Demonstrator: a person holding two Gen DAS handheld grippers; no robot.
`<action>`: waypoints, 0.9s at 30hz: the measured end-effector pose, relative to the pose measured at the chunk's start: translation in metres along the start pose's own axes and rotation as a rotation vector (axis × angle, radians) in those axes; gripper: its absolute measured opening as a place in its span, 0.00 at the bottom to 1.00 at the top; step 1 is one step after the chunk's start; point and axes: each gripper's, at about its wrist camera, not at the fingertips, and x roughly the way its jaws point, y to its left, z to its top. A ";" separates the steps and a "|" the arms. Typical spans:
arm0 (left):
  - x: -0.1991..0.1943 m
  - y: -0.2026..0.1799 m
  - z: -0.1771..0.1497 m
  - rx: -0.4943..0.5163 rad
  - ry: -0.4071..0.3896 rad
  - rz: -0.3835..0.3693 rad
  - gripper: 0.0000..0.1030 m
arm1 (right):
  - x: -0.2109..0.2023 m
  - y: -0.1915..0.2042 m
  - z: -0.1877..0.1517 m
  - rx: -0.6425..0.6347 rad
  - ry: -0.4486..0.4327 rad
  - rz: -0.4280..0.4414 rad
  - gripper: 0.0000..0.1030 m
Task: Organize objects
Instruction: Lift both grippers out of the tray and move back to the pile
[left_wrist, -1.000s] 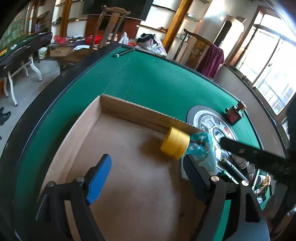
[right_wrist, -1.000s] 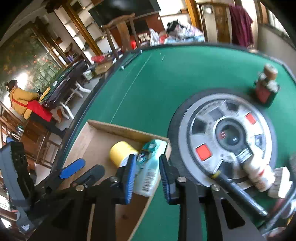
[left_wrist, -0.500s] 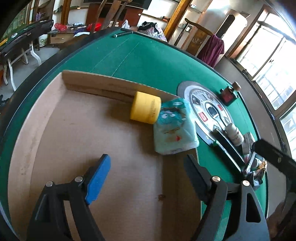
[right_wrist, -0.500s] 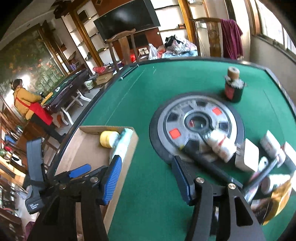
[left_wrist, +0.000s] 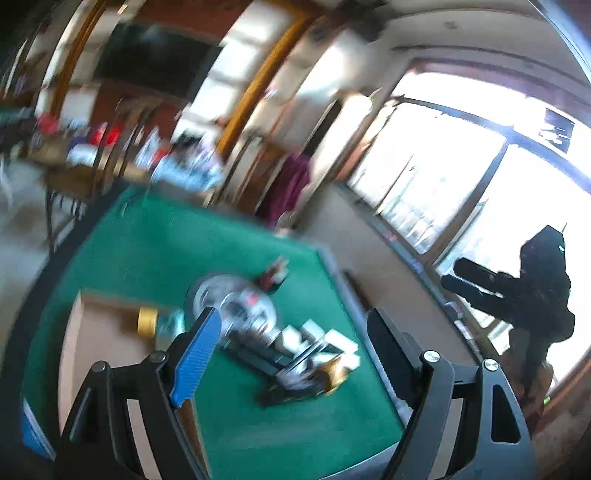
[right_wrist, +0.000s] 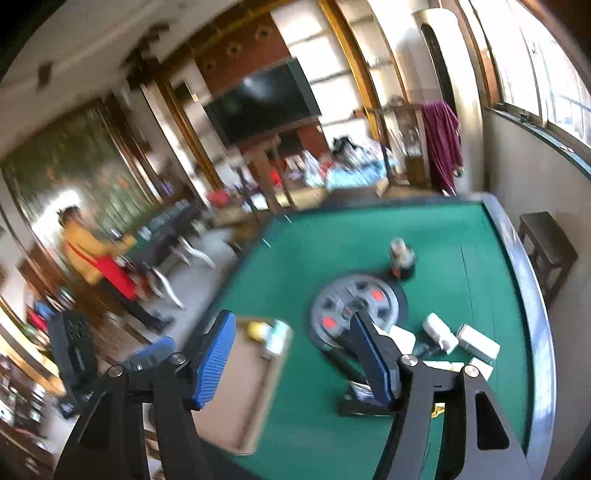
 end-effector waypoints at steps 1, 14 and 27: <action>-0.013 -0.015 0.013 0.035 -0.019 0.003 0.80 | -0.020 0.006 0.012 -0.006 -0.021 0.004 0.71; -0.079 -0.084 0.141 0.236 -0.258 0.305 0.98 | -0.220 0.085 0.163 -0.146 -0.412 -0.474 1.00; 0.158 -0.007 -0.065 0.301 0.149 0.156 0.98 | 0.034 -0.115 -0.063 0.010 0.028 -0.285 1.00</action>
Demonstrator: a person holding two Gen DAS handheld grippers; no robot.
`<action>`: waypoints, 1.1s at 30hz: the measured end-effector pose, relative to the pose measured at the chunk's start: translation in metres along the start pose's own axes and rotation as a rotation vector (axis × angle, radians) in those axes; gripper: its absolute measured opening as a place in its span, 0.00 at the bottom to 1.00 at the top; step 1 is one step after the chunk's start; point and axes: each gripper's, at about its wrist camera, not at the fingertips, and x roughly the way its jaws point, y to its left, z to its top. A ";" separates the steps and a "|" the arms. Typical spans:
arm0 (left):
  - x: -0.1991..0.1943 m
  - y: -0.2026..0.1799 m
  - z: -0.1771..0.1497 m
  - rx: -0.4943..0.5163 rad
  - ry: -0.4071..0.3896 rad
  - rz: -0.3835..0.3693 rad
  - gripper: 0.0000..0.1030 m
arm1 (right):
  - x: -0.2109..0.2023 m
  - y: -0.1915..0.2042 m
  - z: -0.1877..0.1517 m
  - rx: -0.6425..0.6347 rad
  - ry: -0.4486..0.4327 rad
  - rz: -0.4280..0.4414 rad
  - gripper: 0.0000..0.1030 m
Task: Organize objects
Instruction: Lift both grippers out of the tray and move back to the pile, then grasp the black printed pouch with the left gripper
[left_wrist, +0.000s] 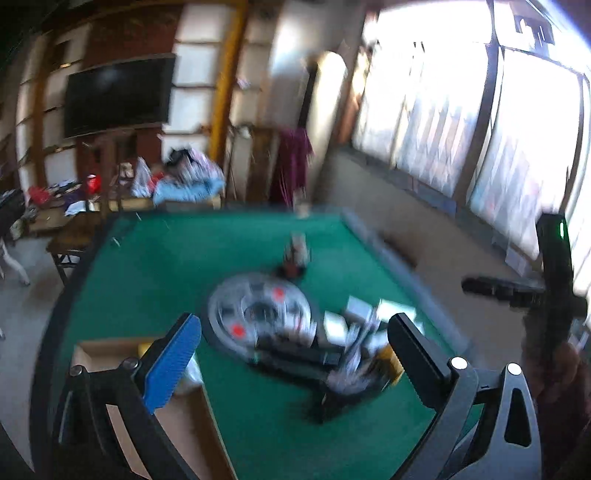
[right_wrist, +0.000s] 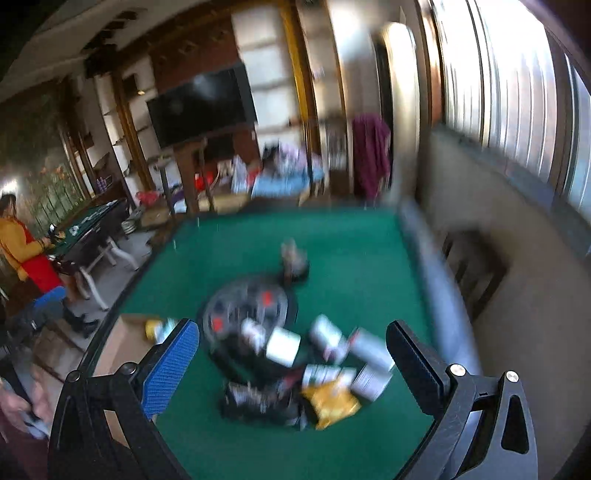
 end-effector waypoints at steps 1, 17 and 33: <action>0.020 -0.004 -0.016 0.023 0.041 0.002 0.98 | 0.018 -0.011 -0.011 0.032 0.022 0.012 0.99; 0.166 -0.104 -0.103 0.423 0.325 -0.010 0.88 | 0.102 -0.108 -0.059 0.232 -0.142 -0.122 0.98; 0.138 -0.110 -0.107 0.345 0.342 -0.052 0.80 | 0.119 -0.127 -0.075 0.329 -0.086 -0.073 0.99</action>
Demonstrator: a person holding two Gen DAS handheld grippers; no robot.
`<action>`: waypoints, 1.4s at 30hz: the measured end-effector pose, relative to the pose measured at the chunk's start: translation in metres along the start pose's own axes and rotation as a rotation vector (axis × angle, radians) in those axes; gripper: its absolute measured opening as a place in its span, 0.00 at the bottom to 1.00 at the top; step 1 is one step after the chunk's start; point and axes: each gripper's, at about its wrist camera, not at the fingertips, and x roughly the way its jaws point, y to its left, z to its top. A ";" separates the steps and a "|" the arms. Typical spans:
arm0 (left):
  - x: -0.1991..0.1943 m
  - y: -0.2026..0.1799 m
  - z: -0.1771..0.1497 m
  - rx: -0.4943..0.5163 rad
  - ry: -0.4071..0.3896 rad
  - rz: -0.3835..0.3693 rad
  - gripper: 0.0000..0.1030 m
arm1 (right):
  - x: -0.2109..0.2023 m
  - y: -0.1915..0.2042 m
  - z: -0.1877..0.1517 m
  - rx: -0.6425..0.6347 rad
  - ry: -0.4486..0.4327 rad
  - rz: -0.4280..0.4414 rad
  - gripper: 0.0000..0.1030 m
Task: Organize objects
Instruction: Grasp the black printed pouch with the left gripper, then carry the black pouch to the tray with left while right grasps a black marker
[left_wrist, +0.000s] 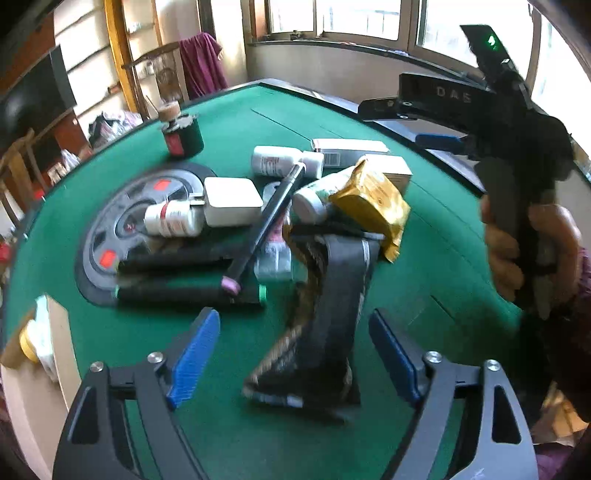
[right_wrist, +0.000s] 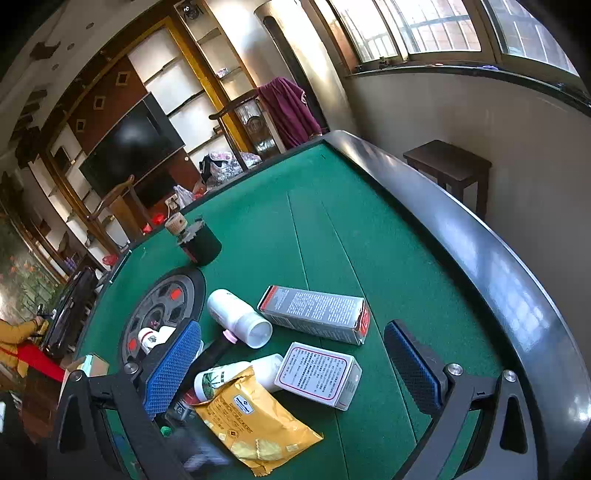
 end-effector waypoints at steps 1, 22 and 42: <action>0.005 -0.003 0.002 0.010 0.007 -0.002 0.80 | 0.000 0.000 -0.001 -0.004 -0.002 -0.005 0.99; -0.019 0.016 -0.021 -0.227 -0.096 -0.106 0.22 | 0.013 0.011 -0.009 -0.093 0.015 -0.087 0.98; -0.147 0.102 -0.103 -0.442 -0.346 -0.049 0.22 | 0.019 0.144 -0.036 -0.409 0.230 0.217 0.98</action>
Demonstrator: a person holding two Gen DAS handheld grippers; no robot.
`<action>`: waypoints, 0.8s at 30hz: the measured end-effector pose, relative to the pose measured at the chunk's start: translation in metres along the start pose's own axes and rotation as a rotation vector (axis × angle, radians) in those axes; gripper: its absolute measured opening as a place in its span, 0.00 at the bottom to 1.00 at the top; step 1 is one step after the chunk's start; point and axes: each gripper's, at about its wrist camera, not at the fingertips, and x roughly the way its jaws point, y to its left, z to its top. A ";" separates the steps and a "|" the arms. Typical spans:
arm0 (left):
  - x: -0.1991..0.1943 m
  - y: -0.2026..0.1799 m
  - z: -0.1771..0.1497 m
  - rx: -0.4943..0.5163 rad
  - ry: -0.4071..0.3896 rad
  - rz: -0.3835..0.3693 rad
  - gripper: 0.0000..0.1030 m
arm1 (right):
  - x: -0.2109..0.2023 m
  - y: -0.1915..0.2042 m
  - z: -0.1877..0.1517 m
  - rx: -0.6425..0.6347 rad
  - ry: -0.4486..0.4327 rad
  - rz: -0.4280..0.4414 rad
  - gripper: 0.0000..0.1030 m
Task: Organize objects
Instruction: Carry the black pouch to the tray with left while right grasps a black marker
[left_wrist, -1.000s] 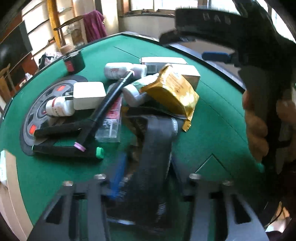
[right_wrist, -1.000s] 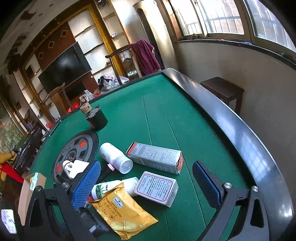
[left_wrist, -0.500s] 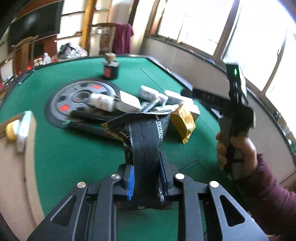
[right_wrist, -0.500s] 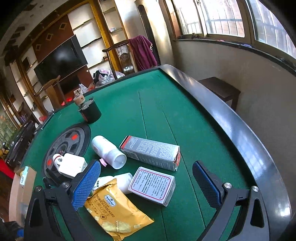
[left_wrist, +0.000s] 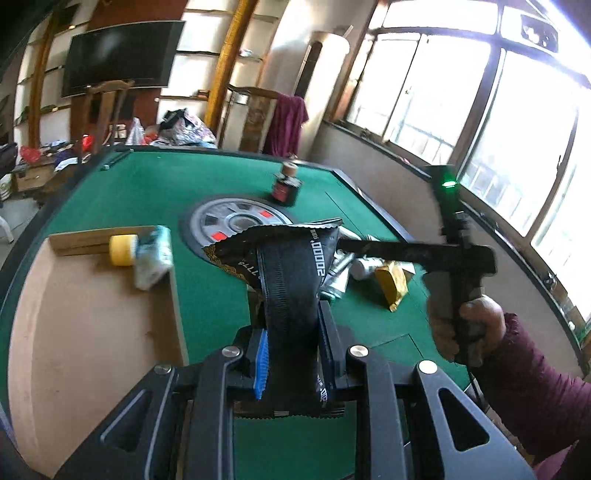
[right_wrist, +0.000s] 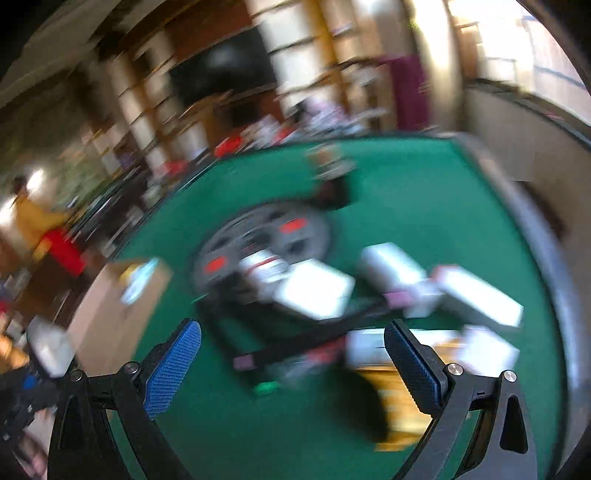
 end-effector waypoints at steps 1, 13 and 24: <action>-0.004 0.004 -0.001 -0.006 -0.009 0.005 0.22 | 0.014 0.013 0.004 -0.033 0.048 0.022 0.95; -0.041 0.058 -0.007 -0.076 -0.057 0.046 0.22 | 0.098 0.086 0.002 -0.287 0.276 0.008 0.36; -0.039 0.079 -0.016 -0.145 -0.050 0.054 0.22 | 0.130 0.094 -0.003 -0.352 0.317 -0.068 0.22</action>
